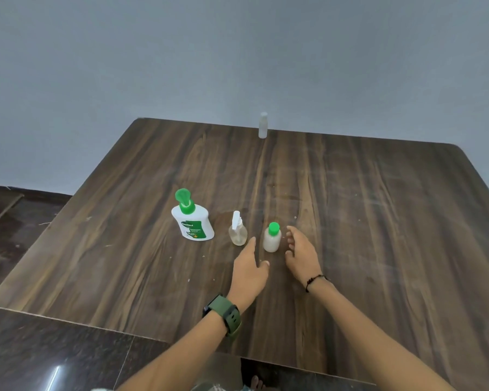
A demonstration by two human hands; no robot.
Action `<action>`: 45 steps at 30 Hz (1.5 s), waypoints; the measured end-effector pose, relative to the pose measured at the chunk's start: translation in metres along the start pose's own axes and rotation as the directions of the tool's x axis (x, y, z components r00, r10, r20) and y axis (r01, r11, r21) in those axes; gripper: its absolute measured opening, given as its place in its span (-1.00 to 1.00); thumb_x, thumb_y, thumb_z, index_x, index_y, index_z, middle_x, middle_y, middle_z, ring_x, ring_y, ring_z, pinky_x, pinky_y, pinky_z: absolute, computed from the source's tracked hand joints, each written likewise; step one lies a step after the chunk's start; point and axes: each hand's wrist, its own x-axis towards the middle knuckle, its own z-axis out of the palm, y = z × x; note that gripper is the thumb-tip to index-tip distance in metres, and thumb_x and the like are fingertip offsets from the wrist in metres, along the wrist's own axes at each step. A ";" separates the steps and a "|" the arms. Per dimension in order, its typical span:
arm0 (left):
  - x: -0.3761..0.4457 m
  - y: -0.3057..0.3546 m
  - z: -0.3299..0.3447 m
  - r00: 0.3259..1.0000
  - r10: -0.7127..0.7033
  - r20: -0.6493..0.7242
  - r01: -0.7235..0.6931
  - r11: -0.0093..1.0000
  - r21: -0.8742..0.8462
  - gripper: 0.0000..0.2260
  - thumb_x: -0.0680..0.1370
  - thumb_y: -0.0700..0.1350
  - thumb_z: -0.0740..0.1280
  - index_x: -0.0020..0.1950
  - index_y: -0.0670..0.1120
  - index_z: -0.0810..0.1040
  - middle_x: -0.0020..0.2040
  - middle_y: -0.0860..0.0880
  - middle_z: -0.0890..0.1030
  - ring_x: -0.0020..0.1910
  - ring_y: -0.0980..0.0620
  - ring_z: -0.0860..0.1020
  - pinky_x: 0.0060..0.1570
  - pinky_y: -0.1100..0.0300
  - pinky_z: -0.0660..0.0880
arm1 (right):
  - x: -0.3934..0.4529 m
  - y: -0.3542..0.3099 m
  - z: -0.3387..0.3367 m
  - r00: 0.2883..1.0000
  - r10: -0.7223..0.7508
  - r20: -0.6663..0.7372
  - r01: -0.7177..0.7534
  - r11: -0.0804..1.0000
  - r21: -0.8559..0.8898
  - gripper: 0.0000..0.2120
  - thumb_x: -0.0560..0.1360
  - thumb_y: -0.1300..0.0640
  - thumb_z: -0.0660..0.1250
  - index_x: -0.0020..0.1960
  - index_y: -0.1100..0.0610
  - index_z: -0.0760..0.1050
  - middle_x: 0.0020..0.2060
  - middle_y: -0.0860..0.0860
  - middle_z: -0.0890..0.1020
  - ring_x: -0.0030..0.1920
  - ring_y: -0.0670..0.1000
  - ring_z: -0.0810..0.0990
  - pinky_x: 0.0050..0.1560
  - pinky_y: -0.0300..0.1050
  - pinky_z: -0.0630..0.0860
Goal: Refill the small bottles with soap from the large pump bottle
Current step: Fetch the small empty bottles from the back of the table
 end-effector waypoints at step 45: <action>0.441 0.130 -0.026 1.000 0.023 -0.021 -0.023 0.999 -0.026 -0.73 0.53 -0.28 0.18 0.20 -0.15 0.51 0.12 -0.14 0.60 0.05 -0.04 0.55 0.05 0.13 0.50 | 0.413 -0.074 0.002 0.982 0.135 -0.132 -0.124 0.988 0.095 -0.79 0.50 0.27 0.25 0.12 0.21 0.51 0.07 0.13 0.62 0.07 0.07 0.57 0.05 -0.18 0.44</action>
